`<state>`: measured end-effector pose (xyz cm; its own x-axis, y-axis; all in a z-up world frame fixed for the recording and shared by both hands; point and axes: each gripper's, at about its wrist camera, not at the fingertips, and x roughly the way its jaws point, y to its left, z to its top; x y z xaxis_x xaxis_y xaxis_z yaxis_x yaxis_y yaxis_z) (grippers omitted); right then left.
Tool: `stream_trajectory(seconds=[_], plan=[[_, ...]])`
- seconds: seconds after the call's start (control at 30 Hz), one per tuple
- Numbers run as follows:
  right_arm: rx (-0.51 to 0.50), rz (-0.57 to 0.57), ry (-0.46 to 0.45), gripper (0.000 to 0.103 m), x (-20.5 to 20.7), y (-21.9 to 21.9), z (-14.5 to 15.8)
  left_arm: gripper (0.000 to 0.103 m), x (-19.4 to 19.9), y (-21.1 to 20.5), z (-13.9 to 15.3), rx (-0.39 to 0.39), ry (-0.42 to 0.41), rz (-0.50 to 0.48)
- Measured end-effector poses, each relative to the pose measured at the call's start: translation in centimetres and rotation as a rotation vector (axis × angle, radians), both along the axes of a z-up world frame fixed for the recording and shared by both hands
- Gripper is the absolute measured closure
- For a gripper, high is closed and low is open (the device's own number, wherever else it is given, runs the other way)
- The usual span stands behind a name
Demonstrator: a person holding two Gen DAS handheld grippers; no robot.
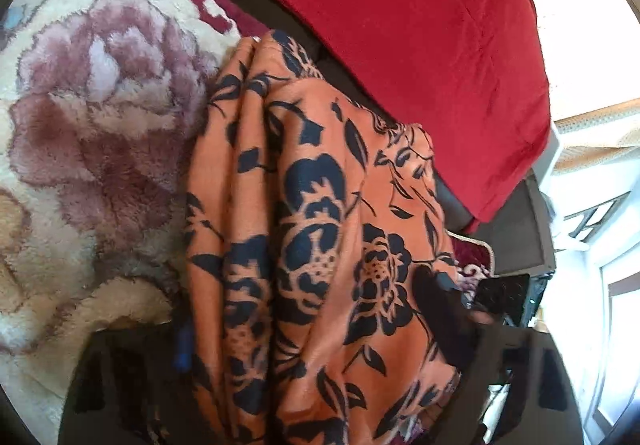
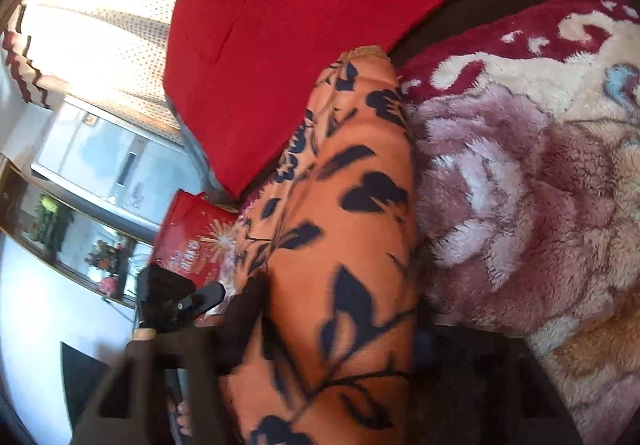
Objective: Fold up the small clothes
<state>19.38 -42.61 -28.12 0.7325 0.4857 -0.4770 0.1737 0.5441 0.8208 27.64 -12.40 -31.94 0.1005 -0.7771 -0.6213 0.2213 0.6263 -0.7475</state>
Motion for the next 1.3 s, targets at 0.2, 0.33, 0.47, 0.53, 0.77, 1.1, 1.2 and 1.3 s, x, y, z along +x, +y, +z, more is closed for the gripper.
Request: stream_trajectory(seconds=[0.2,0.33,0.47,0.53,0.77,1.1,1.2,1.3], plan=[[-0.046,-0.033,-0.082,0.064,-0.9,0.4,2.8,0.050,-0.8,-0.3,1.5,-0.020,-0.057,0.011],[-0.043,-0.081,-0.160,0.066,-3.0,-1.2,5.8,0.050,-2.8,-2.8,4.1,-0.061,-0.115,-0.049],[-0.022,-0.130,-0.192,0.066,-8.0,-4.2,8.1,0.050,-6.2,-6.5,5.9,-0.089,-0.154,-0.152],[-0.033,-0.152,-0.186,0.066,-11.6,-5.7,8.8,0.050,-8.8,-9.2,5.9,-0.070,-0.157,-0.217],[-0.082,-0.244,0.106,0.051,-19.6,-11.1,4.5,0.037,-13.6,-16.8,3.7,0.158,-0.123,-0.398],[0.011,-0.390,0.021,0.032,-23.6,-16.1,5.2,0.020,-13.1,-14.1,4.5,0.201,-0.182,-0.241],[-0.021,-0.378,0.062,0.032,-21.3,-15.6,5.1,0.019,-13.8,-14.4,4.4,0.189,-0.173,-0.281],[0.018,-0.328,0.124,0.032,-18.4,-15.2,3.3,0.014,-14.1,-16.4,3.1,0.243,-0.159,-0.332]])
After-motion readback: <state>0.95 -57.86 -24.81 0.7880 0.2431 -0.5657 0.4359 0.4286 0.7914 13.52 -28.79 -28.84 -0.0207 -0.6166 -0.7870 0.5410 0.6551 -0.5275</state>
